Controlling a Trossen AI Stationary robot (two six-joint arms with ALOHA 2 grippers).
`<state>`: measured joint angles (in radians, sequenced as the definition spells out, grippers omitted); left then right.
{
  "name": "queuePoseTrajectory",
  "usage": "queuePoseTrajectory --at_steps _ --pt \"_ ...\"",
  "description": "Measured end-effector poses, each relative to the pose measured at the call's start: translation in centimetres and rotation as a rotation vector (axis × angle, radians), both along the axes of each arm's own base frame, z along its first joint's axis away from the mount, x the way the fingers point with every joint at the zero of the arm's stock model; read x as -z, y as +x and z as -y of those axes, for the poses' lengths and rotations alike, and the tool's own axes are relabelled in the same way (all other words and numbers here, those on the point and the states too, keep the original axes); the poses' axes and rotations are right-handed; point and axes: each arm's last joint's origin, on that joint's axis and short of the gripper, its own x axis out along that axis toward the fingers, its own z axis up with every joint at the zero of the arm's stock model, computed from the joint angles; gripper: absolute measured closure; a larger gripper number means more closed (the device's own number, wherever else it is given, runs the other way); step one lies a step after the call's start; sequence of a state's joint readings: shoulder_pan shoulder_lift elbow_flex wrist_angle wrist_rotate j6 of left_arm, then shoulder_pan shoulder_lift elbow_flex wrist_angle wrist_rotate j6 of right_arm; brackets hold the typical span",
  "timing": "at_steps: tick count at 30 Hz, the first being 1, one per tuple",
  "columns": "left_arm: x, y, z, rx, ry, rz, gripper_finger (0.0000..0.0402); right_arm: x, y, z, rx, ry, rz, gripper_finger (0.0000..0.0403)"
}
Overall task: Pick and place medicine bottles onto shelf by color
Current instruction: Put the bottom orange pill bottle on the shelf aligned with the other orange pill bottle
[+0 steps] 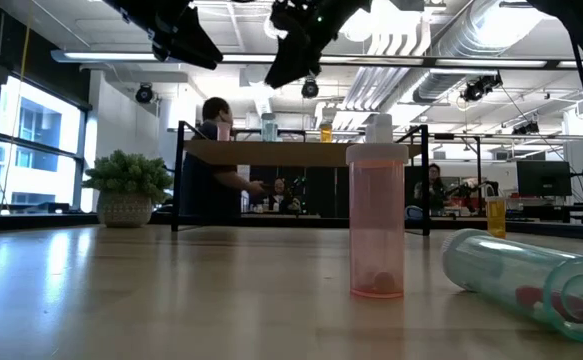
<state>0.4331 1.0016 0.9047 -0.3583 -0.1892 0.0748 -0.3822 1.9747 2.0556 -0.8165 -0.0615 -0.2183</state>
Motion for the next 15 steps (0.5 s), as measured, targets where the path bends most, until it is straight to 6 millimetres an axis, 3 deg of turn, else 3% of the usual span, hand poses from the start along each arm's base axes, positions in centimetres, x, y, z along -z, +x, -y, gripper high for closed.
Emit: queuePoseTrajectory --at_steps 9,15 --pt "0.3 0.7 2.0 0.080 -0.095 0.024 0.0174 -1.8 -1.4 -2.8 -0.131 0.043 -0.073 0.0253" --pt "0.4 1.3 3.9 0.151 -0.136 0.027 0.0174 -1.8 -2.2 -5.2 -0.224 0.150 -0.139 0.0253"
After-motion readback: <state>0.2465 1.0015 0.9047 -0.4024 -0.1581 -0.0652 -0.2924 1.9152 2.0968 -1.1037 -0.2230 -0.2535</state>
